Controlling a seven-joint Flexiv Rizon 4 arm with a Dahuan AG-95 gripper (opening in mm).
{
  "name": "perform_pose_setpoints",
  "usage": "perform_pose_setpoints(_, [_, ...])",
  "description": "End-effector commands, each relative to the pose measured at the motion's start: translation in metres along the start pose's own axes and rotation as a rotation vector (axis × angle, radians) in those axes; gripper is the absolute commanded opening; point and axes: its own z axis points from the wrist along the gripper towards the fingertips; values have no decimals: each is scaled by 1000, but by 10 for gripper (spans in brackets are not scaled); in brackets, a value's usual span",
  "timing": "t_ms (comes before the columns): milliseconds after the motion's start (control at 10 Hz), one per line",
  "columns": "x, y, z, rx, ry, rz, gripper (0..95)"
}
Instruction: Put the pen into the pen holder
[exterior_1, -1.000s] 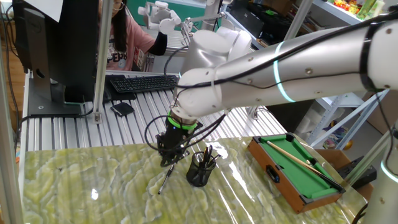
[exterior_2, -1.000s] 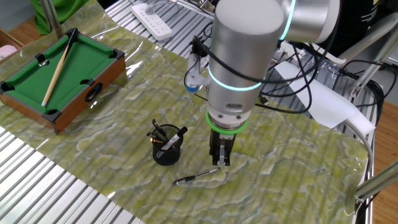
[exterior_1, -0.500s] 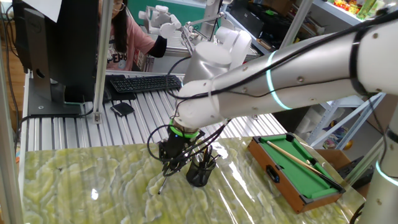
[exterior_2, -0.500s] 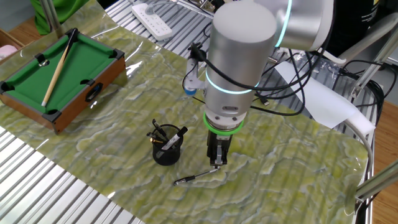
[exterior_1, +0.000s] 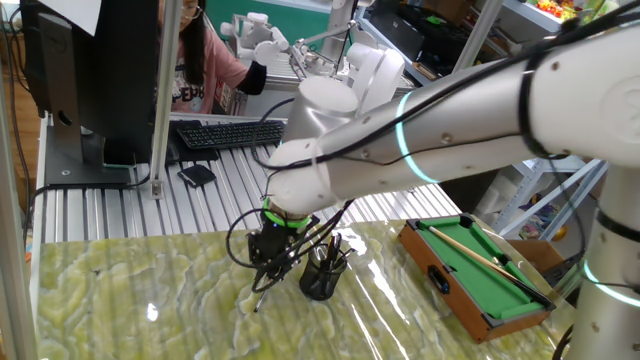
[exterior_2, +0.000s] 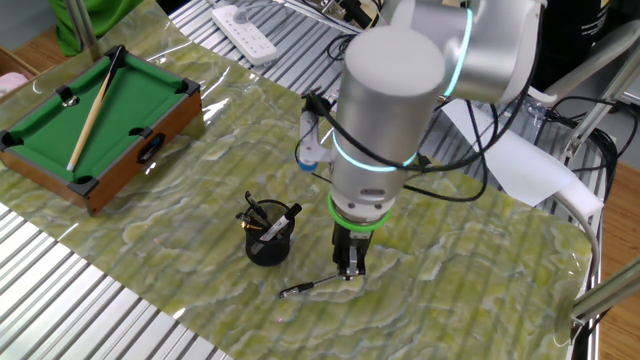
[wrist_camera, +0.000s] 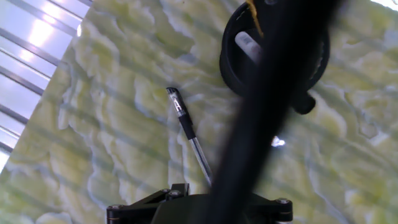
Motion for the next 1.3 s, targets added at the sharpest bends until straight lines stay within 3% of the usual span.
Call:
perform_pose_setpoints(100, [0, 0, 2, 0, 10, -20, 190])
perform_pose_setpoints(600, [0, -19, 20, 0, 11, -59, 190])
perform_pose_setpoints(1300, [1, -16, 32, -6, 20, -66, 190])
